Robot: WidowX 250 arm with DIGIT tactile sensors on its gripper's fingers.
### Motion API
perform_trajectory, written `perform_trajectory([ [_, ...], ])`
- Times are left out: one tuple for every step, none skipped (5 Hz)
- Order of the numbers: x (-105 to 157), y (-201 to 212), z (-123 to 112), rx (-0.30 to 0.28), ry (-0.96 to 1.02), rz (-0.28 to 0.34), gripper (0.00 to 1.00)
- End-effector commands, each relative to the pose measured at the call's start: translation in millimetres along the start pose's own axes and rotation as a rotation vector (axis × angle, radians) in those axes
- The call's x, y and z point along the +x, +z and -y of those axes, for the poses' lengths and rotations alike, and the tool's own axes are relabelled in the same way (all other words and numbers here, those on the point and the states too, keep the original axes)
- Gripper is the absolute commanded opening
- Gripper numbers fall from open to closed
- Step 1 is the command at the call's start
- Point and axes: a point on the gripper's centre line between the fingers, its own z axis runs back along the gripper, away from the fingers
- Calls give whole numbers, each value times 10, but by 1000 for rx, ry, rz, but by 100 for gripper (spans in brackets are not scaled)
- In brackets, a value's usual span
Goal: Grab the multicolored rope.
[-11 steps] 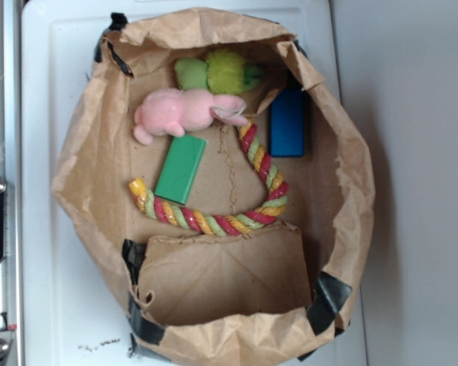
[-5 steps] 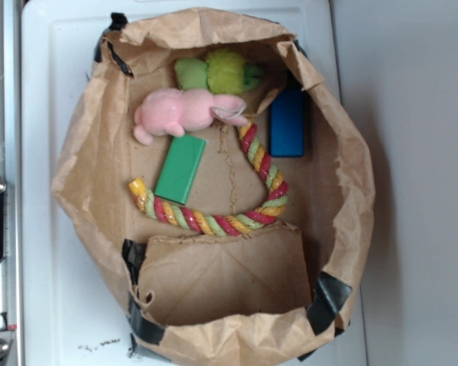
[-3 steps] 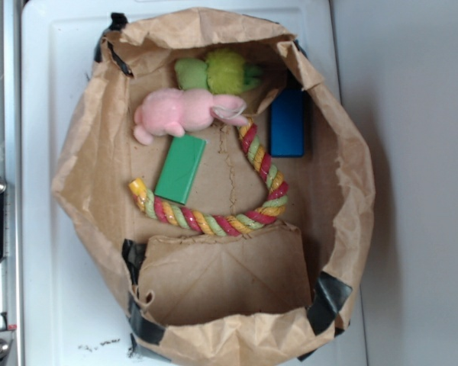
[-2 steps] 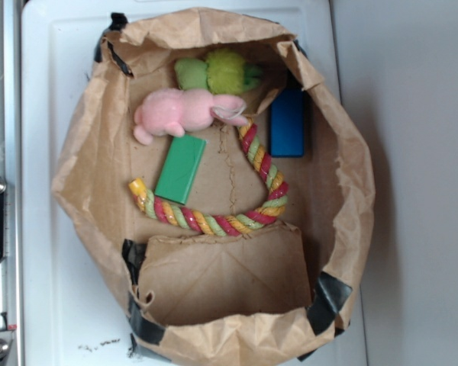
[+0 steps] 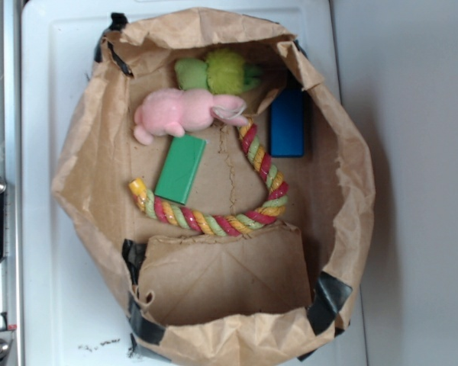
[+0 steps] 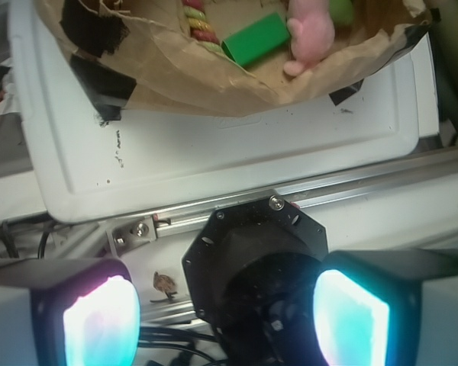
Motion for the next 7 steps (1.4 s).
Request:
perform_trajectory([
  [600,149,254,-54,53,273,100],
  [762,68,116,-66,87,312,100],
  [945,-12,-22,-94,65,322,100],
  [1025,21,-159,-119,77,316,100],
  [1022,131,-288,-156,113,309,100],
  [929,170,-301,-212,309,305,100],
  [859,183,-225,-184,353,289,100],
])
